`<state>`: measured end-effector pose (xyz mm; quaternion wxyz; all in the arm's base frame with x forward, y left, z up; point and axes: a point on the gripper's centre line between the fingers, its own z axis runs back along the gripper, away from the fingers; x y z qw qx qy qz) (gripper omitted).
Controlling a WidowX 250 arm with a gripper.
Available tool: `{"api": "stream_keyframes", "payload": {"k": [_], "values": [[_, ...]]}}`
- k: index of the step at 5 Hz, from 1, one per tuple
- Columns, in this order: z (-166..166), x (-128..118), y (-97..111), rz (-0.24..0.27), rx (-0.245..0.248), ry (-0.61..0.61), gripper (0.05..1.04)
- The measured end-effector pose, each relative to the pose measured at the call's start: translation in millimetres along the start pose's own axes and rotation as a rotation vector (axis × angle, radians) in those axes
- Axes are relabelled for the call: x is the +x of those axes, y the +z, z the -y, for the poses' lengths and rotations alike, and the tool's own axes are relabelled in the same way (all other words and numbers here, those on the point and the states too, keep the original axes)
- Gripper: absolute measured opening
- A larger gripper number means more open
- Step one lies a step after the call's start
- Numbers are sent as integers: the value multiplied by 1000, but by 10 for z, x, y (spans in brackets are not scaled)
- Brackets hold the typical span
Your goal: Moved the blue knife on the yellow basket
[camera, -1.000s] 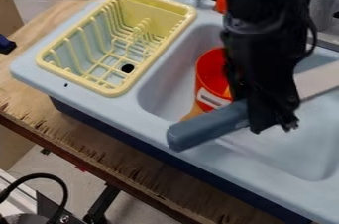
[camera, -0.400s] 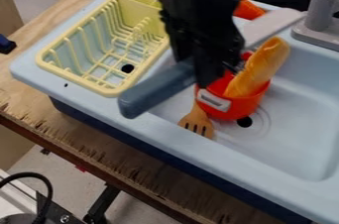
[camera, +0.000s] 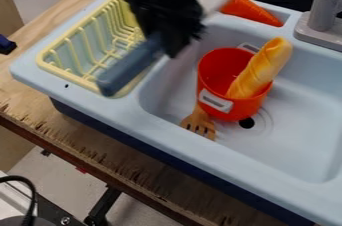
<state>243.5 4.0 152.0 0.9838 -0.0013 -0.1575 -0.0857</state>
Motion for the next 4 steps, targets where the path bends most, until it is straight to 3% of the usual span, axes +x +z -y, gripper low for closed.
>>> {"api": "stream_keyframes", "payload": {"k": [1, 2, 3, 4], "values": [[-178, -4, -6, 31, 7, 50, 371], [-298, -17, -86, -9, 21, 125, 371], [-425, -35, -94, -9, 48, 221, 371], [-550, 52, -138, -53, 90, 376, 371]]}}
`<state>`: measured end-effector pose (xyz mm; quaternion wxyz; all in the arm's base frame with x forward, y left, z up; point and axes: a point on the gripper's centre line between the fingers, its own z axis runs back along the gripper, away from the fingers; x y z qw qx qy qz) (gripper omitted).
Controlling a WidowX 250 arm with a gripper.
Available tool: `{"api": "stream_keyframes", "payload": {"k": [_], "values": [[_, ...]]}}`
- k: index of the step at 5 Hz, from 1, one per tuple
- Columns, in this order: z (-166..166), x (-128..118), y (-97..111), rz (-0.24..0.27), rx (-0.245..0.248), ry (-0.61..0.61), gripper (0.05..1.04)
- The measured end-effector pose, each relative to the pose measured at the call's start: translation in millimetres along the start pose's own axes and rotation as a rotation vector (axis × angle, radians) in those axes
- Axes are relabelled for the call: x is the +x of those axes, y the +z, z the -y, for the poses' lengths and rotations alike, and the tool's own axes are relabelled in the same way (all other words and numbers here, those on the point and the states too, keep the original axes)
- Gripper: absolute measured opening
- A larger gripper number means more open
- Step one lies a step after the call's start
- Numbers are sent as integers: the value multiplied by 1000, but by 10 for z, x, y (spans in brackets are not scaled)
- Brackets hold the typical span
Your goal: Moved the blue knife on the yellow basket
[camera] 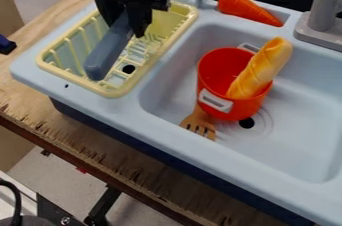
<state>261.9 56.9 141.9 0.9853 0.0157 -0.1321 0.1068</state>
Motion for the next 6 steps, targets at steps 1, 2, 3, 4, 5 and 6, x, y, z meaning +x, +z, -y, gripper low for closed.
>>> {"api": "stream_keyframes", "payload": {"k": [1, 2, 3, 4, 5, 6], "values": [[-100, 38, -23, -20, 50, 189, 371], [-166, 96, -75, -54, 102, 338, 371], [-173, 101, -83, -33, 174, 487, 371], [-128, 132, -186, -87, 213, 521, 371], [-92, 141, -279, -140, 224, 524, 371], [-54, 139, -296, -142, 227, 513, 371]]}}
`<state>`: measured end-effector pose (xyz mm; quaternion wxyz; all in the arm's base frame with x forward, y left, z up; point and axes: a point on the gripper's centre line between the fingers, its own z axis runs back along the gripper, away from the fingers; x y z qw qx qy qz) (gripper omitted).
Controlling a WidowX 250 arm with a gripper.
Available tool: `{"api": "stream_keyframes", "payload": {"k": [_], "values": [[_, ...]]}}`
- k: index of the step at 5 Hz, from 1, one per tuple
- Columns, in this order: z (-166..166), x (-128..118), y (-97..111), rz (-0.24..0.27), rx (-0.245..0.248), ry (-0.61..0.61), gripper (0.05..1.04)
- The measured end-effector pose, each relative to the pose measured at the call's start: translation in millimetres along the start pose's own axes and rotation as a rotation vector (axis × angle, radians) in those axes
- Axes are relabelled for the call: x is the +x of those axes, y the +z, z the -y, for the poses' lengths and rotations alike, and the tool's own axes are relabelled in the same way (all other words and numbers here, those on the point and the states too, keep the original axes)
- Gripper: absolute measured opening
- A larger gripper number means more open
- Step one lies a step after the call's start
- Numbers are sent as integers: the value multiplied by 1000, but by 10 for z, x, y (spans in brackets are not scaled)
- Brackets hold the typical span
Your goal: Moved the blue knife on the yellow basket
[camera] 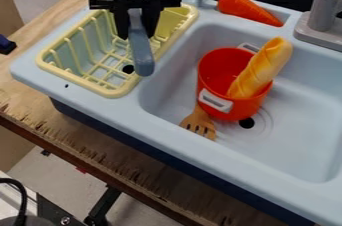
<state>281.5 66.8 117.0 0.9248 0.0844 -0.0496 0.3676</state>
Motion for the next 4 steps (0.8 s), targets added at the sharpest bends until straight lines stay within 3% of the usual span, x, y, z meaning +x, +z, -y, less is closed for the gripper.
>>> {"api": "stream_keyframes", "payload": {"k": [1, 3, 4], "values": [[14, -23, -33, -26, 4, -24, 434], [6, -23, -26, -30, 7, -30, 975], [1, -21, -17, -33, 8, -50, 999]]}}
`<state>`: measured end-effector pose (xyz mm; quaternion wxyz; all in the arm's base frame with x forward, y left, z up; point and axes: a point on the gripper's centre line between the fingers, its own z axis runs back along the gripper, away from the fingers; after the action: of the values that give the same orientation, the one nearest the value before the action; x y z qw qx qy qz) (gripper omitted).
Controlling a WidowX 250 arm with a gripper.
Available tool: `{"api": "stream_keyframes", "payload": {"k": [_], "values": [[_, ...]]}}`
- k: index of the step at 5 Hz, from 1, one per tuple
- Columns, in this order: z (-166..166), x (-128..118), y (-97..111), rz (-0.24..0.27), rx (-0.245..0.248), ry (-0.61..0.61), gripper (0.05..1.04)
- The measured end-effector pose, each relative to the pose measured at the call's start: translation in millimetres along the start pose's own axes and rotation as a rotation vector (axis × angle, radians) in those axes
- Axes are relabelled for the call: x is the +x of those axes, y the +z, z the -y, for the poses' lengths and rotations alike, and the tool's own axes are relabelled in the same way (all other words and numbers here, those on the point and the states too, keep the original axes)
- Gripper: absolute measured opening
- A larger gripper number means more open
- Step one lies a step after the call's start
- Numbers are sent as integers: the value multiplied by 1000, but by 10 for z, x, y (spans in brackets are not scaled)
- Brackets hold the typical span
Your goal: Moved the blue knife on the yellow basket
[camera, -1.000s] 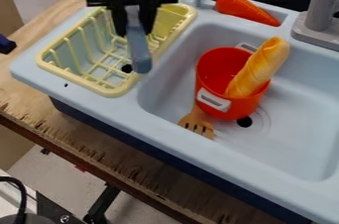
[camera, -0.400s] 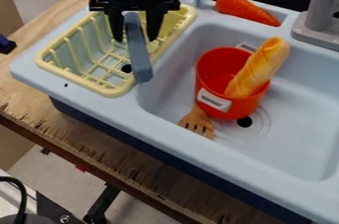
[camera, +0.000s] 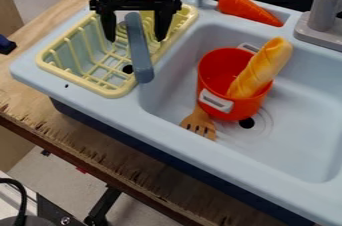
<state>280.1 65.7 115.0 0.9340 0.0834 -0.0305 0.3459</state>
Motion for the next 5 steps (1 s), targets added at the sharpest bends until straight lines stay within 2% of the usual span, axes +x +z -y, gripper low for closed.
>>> {"api": "stream_keyframes", "payload": {"k": [1, 3, 4, 5], "values": [[-9, -1, 47, 8, -6, -24, 999], [83, -77, 429, 103, -101, -170, 999], [230, -257, 555, 87, -169, -363, 999], [413, -407, 635, 78, -230, -606, 999]]}}
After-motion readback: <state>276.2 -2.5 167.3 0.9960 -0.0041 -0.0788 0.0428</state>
